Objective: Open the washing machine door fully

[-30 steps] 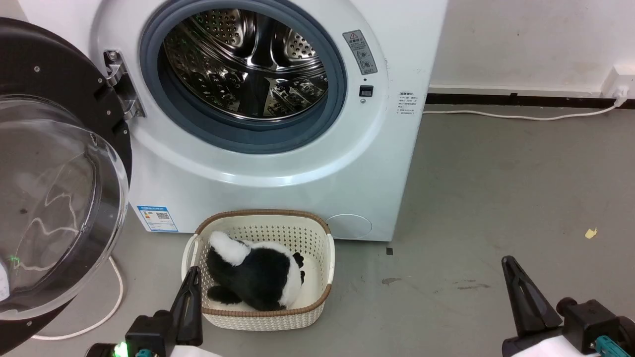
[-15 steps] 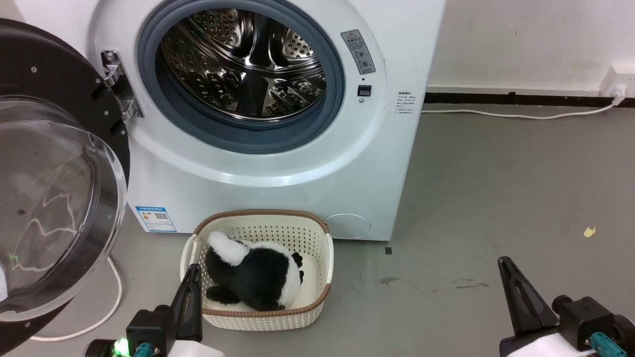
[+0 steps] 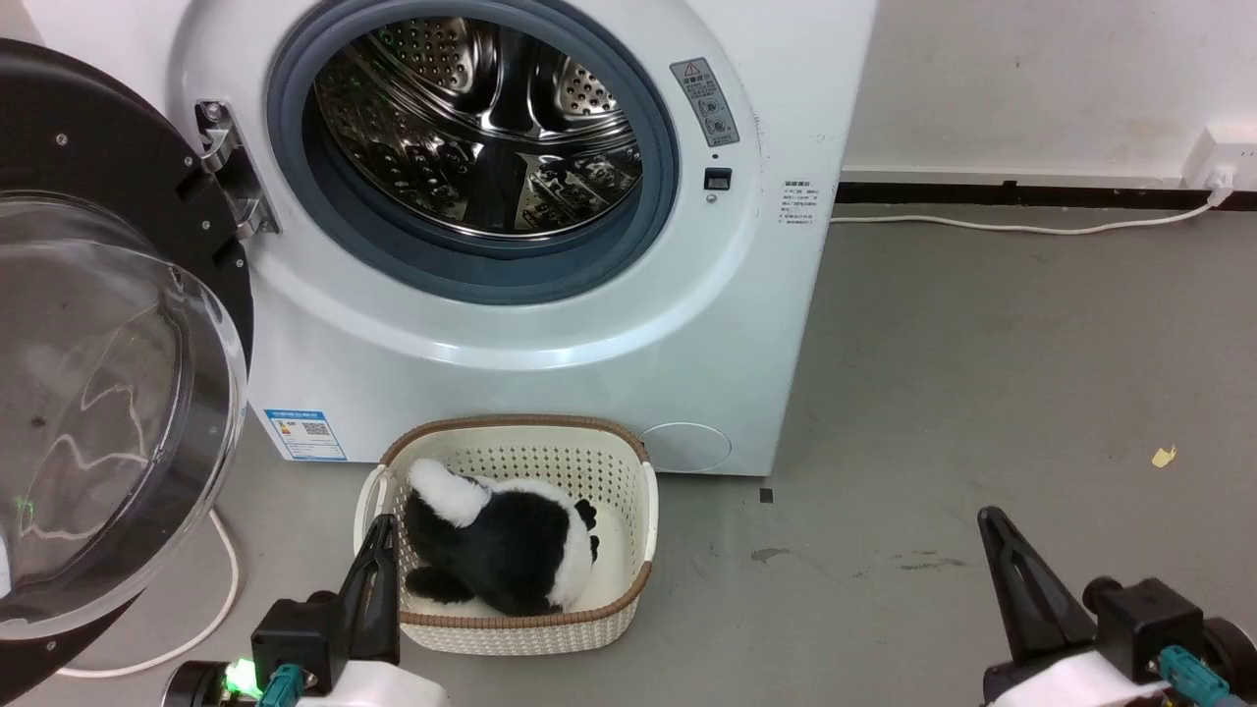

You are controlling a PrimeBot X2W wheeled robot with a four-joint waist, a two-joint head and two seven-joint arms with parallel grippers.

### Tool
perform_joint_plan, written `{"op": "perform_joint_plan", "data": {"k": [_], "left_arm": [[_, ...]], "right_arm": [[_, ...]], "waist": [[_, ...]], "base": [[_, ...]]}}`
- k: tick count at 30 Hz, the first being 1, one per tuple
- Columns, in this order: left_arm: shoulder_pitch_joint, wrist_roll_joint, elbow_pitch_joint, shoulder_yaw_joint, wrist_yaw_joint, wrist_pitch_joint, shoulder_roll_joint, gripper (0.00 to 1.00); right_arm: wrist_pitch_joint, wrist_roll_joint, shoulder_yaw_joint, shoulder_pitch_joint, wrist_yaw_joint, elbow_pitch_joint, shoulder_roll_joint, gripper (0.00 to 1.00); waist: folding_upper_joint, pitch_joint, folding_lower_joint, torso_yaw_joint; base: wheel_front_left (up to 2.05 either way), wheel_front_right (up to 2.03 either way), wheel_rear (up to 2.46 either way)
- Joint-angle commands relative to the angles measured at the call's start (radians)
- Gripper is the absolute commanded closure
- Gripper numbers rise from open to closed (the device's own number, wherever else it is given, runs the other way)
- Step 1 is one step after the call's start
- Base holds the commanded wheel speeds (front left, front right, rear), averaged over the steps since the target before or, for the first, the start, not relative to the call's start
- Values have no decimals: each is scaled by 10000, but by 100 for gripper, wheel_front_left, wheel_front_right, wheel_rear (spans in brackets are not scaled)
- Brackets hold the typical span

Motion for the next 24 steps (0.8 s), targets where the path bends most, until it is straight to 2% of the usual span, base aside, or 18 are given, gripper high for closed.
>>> {"op": "perform_joint_plan", "data": {"k": [1, 24], "left_arm": [[-145, 98, -9, 67, -40, 55, -62, 100], [-344, 280, -13, 220, -132, 525, -121, 100]], "right_arm": [[47, -71, 11, -238, -6, 26, 9, 100], [519, -106, 121, -419, -8, 52, 12, 100]], "waist": [[0, 1, -1, -4], [0, 15, -1, -74]], "base": [[0, 0, 0], [0, 0, 0]]}}
